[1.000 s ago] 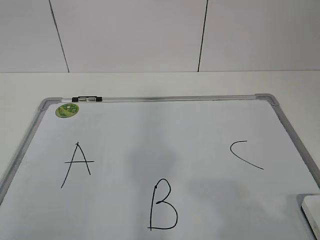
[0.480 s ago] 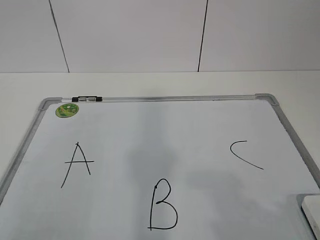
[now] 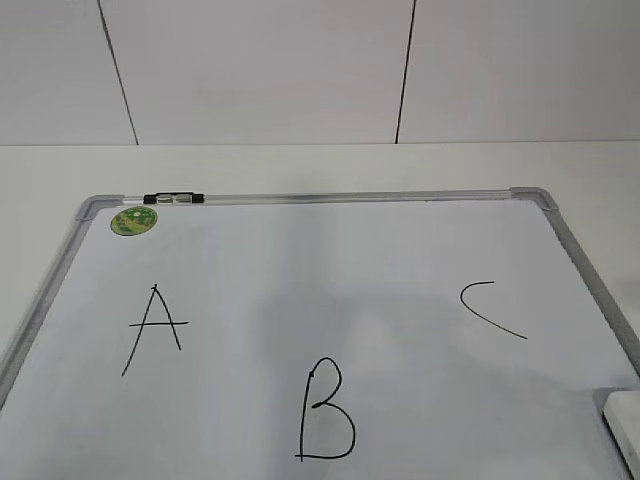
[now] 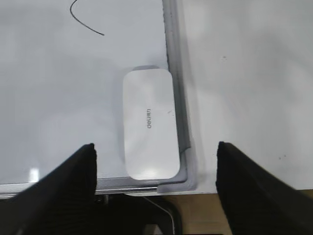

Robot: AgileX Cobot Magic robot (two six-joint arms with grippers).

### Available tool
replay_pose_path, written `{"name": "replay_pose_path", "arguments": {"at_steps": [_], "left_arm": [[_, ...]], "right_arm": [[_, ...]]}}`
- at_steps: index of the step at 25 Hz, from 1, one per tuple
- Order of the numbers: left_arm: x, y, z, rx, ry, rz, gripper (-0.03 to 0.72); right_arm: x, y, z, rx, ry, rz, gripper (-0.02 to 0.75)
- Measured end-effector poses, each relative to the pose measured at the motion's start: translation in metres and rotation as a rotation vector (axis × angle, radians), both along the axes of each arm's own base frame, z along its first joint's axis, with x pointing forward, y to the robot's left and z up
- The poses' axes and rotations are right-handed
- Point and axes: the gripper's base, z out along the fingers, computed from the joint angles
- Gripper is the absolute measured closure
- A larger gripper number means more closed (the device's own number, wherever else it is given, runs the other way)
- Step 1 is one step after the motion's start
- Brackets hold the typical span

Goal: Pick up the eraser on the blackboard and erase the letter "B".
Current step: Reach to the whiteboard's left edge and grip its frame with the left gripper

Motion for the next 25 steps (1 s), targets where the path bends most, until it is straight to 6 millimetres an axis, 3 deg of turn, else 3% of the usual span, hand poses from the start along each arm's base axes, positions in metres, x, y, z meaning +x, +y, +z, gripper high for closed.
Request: {"name": "replay_pose_path", "arguments": {"at_steps": [6,14,18,25], "left_arm": [[0.046,-0.004,0.016,0.022,0.24,-0.001,0.452],[0.12,-0.012,0.035,0.013,0.514,0.033,0.452],[0.164,-0.016,0.027,0.026,0.642,0.037,0.452],[0.238,-0.023,-0.009,0.039,0.782,0.046,0.452]], "right_arm": [[0.02,0.011,0.009,0.109,0.078,0.031,0.154],[0.046,0.014,0.0,0.132,0.216,0.027,0.154],[0.061,0.014,-0.007,0.131,0.296,0.021,0.154],[0.07,0.015,-0.012,0.13,0.347,0.017,0.154]]}}
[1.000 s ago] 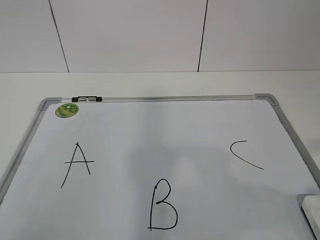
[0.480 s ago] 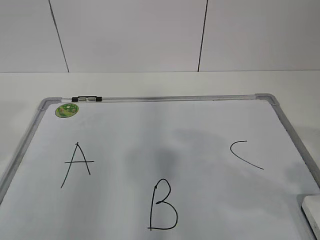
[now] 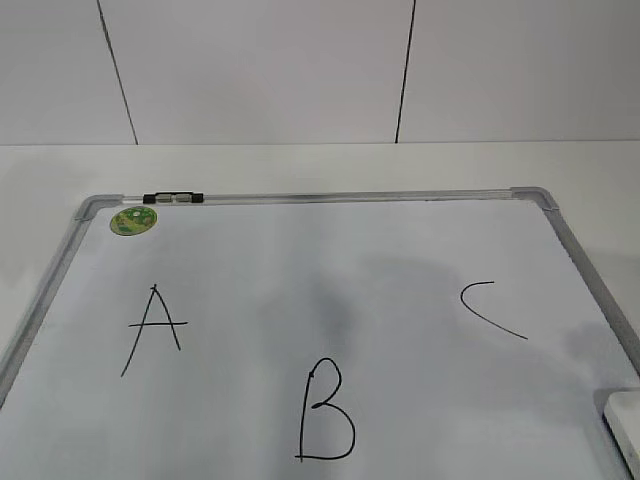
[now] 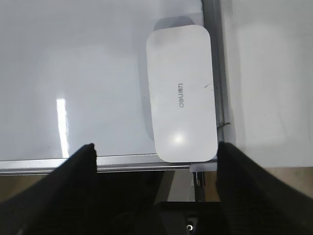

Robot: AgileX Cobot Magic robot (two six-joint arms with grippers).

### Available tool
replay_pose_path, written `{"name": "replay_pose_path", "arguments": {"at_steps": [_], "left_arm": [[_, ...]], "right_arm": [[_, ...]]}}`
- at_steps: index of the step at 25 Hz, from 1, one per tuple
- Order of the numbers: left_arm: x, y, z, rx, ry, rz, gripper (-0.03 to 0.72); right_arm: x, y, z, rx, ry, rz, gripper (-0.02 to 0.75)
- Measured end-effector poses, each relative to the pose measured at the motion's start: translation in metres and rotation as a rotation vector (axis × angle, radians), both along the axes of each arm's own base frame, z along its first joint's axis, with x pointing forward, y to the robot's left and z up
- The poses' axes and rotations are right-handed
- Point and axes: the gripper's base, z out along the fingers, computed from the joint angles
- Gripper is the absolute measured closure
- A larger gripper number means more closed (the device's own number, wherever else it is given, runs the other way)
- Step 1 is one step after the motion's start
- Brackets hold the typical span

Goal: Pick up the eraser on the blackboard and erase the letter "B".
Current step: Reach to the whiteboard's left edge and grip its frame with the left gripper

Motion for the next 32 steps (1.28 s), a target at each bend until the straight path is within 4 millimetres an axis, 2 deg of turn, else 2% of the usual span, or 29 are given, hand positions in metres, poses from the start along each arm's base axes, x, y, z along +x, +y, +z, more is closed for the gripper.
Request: {"name": "replay_pose_path", "arguments": {"at_steps": [5,10,14,23,32], "left_arm": [[0.042,-0.004,-0.032,0.005,0.04,0.005,0.452],[0.064,-0.006,-0.066,0.01,0.077,0.009,0.452],[0.074,-0.006,-0.087,0.014,0.109,0.011,0.452],[0.085,-0.006,-0.116,0.032,0.144,0.006,0.453],[0.088,-0.005,-0.12,0.045,0.131,-0.002,0.453]], "right_arm": [[0.0,0.0,0.0,0.0,0.0,0.0,0.154],[0.0,0.0,0.0,0.0,0.0,0.0,0.154],[0.0,-0.001,0.0,-0.012,0.0,0.0,0.154],[0.0,-0.001,0.0,-0.012,0.0,0.0,0.154],[0.0,-0.001,0.0,-0.012,0.0,0.0,0.154]]}}
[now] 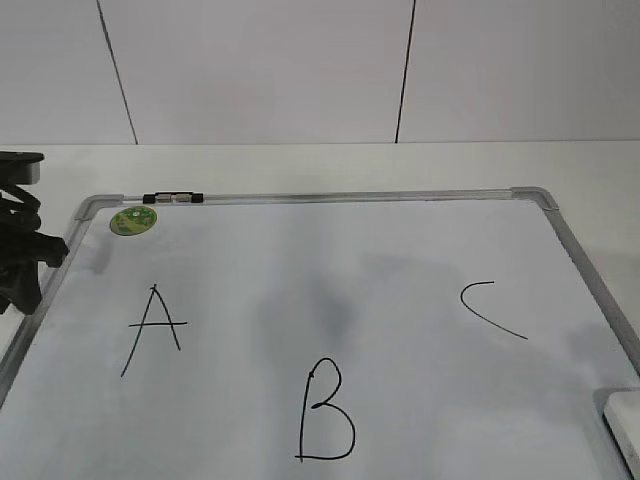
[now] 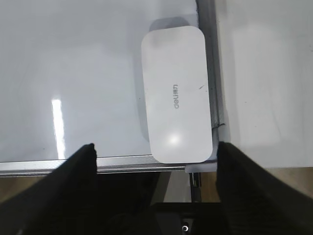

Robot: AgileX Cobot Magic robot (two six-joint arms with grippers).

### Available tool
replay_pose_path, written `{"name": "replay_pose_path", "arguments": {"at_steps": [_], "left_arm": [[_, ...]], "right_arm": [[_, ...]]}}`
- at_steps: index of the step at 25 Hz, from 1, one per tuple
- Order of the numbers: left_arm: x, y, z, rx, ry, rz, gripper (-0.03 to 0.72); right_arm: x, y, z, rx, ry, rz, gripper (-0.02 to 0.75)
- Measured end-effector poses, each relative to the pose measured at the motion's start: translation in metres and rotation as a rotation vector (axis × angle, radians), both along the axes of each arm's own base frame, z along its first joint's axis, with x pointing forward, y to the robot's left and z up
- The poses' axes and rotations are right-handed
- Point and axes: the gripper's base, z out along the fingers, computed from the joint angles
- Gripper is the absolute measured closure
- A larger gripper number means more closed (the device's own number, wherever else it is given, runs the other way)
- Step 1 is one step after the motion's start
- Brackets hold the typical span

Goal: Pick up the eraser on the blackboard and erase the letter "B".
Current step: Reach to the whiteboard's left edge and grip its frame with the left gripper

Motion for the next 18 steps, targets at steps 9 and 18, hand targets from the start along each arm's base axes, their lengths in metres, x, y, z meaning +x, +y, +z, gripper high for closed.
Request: {"name": "replay_pose_path", "arguments": {"at_steps": [9,18], "left_arm": [[0.002,0.0,-0.013,0.009,0.039,-0.004,0.453],[0.002,0.0,-0.015,0.009,0.046,-0.006,0.453]], "right_arm": [[0.0,0.0,0.0,0.0,0.0,0.0,0.154],[0.0,0.0,0.0,0.0,0.0,0.0,0.154]]}}
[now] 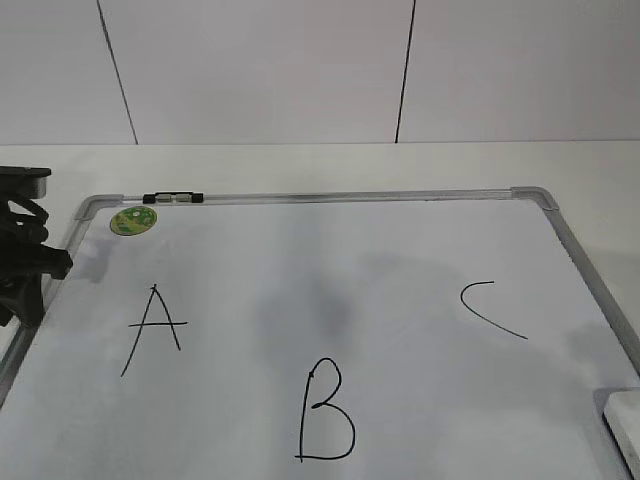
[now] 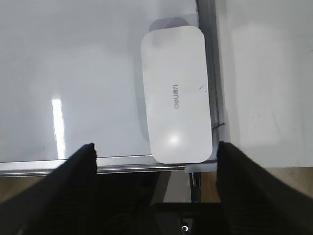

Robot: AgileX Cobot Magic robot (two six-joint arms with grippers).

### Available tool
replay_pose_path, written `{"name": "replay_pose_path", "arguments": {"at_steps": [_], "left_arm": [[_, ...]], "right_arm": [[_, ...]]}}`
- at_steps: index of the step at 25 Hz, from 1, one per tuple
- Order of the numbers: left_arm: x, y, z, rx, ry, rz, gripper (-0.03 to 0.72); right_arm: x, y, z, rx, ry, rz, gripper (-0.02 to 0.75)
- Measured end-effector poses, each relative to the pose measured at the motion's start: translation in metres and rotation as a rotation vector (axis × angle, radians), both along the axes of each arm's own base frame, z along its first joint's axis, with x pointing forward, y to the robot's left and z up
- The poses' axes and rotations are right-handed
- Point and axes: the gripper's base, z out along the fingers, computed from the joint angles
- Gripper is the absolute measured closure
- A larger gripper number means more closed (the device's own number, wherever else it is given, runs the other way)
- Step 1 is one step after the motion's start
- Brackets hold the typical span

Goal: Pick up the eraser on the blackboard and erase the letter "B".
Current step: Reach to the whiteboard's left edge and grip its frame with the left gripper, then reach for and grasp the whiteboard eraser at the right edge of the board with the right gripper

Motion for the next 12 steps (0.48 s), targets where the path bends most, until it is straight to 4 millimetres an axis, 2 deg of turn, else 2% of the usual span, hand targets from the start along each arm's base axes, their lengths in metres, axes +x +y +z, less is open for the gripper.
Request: {"name": "replay_pose_path", "arguments": {"at_steps": [6,12], "left_arm": [[0.0,0.0,0.0,0.0,0.0,-0.001,0.459],[-0.0002,-0.0007,0.0,-0.008,0.003,0.005,0.61]], "right_arm": [[0.0001,0.0,0.0,0.0,-0.001,0.0,0.154],[0.0001,-0.0005,0.0,-0.006,-0.001,0.0,0.154]]}}
